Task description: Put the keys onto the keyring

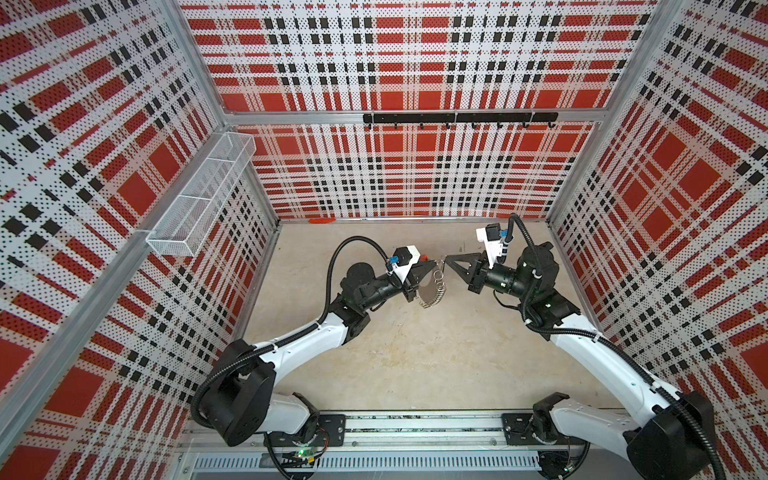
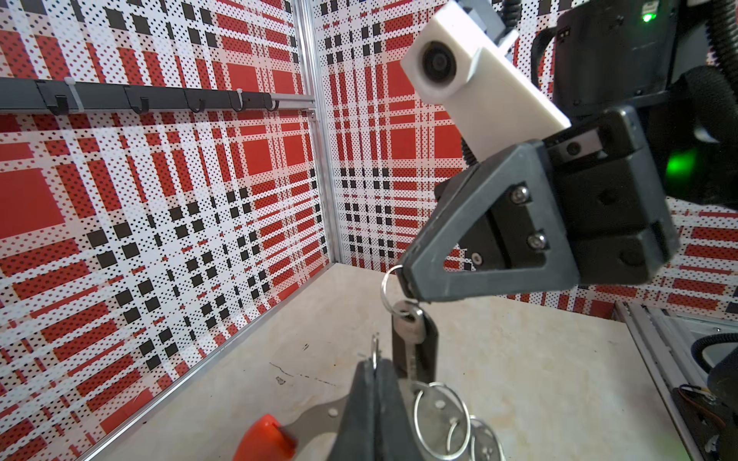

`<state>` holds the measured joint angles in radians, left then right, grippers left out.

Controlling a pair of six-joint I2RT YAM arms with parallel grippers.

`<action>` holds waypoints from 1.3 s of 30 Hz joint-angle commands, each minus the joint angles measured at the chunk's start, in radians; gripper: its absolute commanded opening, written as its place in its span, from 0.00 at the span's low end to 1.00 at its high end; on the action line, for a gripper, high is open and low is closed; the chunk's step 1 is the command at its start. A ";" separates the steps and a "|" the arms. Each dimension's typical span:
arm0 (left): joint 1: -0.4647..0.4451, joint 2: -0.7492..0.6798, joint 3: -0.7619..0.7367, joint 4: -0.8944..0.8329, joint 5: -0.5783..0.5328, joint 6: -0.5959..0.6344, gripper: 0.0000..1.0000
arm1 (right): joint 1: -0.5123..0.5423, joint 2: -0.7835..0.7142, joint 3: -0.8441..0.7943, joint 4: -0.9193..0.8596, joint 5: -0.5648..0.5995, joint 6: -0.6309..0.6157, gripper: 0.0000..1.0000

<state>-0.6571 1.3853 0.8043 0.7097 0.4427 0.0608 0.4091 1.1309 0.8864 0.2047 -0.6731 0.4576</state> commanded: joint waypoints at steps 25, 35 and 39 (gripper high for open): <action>-0.024 0.006 0.051 0.062 -0.013 -0.010 0.00 | 0.024 0.010 0.051 -0.012 -0.004 -0.019 0.00; -0.023 0.011 0.062 0.062 -0.013 -0.009 0.00 | 0.029 0.024 0.049 -0.054 0.024 -0.048 0.00; -0.023 0.012 0.067 0.061 -0.013 -0.010 0.00 | 0.030 0.027 0.044 -0.080 0.042 -0.058 0.00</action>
<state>-0.6750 1.3979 0.8276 0.7166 0.4320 0.0505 0.4320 1.1526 0.9184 0.1596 -0.6518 0.4271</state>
